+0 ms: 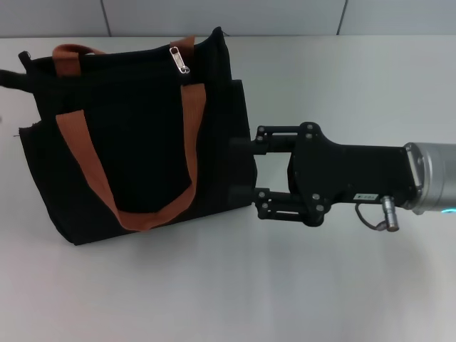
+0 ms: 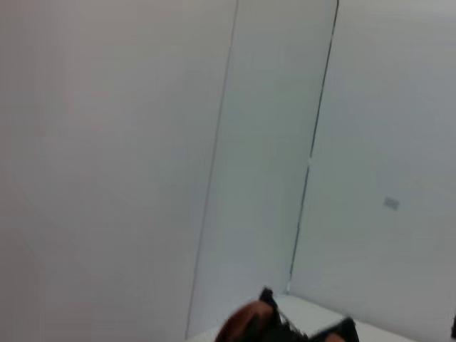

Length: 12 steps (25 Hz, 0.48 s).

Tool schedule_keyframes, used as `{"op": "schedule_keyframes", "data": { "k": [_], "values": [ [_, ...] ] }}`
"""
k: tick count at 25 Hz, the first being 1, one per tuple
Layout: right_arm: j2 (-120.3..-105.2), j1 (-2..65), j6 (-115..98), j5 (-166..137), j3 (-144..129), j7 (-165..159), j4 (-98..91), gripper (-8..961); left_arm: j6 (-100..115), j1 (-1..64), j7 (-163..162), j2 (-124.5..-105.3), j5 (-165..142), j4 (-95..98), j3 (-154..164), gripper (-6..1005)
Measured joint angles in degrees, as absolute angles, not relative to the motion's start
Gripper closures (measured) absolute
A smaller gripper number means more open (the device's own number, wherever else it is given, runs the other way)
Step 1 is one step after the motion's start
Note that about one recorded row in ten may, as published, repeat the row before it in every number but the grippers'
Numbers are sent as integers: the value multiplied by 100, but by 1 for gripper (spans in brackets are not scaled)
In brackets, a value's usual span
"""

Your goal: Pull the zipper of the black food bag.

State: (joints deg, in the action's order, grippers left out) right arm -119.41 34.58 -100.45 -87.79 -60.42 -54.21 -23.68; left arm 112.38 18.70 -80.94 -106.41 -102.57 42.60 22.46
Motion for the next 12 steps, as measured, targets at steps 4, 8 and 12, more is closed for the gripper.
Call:
{"op": "schedule_keyframes", "data": {
  "k": [4, 8, 12],
  "values": [
    [-11960, 3488, -9946, -8771, -6035, -5262, -2155, 335, 11428, 1824, -7883, -10695, -10136, 4318, 1915, 214],
    [-11965, 3501, -9928, -8751, -5989, -5220, -2044, 319, 11237, 1786, -7830, -10694, -10184, 4489, 1908, 184],
    [-11970, 3521, -9926, -8754, -6018, -5191, -1950, 304, 11460, 1724, -7853, -10632, -10018, 4487, 2000, 184]
  ]
}}
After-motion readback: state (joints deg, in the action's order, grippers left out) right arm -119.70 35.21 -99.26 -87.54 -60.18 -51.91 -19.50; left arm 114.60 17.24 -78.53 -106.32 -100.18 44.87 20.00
